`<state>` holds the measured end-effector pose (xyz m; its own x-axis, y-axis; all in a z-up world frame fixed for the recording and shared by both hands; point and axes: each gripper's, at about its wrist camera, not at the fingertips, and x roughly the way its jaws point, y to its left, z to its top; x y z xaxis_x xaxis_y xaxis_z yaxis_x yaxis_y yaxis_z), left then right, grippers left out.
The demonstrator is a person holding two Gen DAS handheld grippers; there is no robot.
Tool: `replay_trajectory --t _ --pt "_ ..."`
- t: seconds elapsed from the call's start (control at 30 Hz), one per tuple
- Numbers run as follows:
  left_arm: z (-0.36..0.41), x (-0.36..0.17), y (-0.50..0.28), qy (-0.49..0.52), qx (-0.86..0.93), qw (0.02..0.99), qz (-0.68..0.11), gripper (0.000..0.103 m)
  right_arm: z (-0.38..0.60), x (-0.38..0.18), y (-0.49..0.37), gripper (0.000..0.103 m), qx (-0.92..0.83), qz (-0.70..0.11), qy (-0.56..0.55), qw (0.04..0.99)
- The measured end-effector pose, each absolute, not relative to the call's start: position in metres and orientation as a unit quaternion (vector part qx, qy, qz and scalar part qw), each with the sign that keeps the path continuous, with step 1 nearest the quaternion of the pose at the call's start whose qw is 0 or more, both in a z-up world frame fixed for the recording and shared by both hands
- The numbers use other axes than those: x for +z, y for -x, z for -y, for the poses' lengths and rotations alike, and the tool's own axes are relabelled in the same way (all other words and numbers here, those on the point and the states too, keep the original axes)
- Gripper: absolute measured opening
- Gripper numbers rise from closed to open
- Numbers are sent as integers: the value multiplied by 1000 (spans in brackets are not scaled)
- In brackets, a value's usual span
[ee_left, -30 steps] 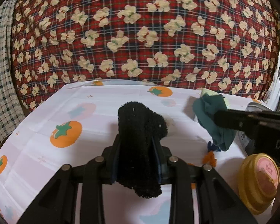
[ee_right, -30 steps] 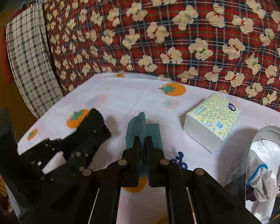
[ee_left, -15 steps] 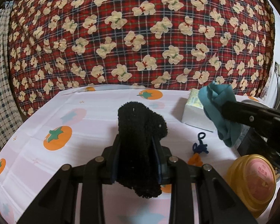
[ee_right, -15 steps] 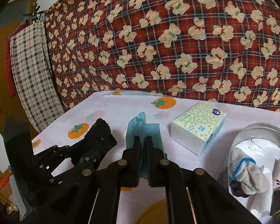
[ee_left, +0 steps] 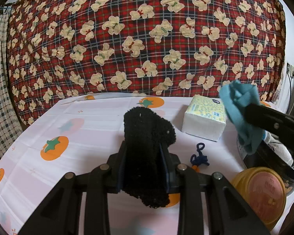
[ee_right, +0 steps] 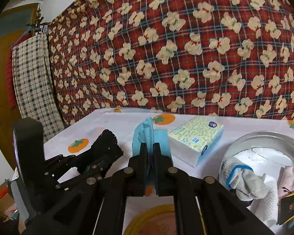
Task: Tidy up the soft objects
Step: 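Carry the teal cloth in the right tool while the left tool carries the black cloth over the tin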
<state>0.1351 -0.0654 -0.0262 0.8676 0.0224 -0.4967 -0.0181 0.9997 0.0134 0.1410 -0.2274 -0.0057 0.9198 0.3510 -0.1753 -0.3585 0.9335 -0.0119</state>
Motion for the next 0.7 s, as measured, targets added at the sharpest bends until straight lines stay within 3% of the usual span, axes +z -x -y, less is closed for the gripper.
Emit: replay_trajectory --t 0.7 --pt "93 -23 -137 -13 -1 970 -241 29 257 -18 -132 7 125 -21 35 991"
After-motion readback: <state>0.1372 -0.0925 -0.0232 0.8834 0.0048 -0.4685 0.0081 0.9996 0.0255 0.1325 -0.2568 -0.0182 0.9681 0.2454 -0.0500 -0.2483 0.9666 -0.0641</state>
